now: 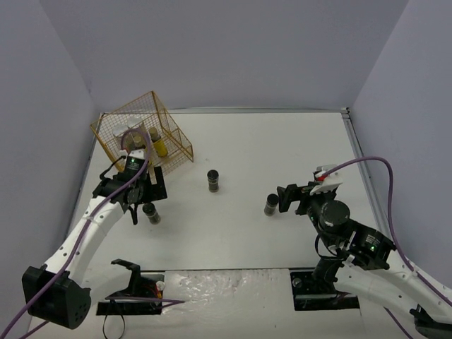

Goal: Organize the condiment bottles

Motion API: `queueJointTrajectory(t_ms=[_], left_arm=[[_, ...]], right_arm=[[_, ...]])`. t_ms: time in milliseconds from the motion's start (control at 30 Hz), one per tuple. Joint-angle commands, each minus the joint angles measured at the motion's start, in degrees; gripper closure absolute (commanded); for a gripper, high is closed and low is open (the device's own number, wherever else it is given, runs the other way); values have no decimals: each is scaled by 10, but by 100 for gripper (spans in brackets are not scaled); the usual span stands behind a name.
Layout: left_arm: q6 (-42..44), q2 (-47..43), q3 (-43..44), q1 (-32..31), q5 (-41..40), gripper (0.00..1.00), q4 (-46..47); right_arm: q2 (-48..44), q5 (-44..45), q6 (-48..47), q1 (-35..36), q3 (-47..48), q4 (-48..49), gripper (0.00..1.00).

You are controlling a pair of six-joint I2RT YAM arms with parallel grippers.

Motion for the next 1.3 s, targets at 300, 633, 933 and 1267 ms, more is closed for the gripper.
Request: queueJointTrajectory(t_ms=[300,633,933,1267], left_arm=[[-53,25,-65,1,0,16,51],[-56,23,-67,-12,12,49,47],[-58,18,-53,-33,20,83,46],[-33,58,127,-41,33,93,12]], right_arm=[[12,-6,0,4,0,34,0],[19,-6,1,4,0,36,0],[22,-6,1,4,-2,38,0],[27,-5,1,4,-2,38,0]])
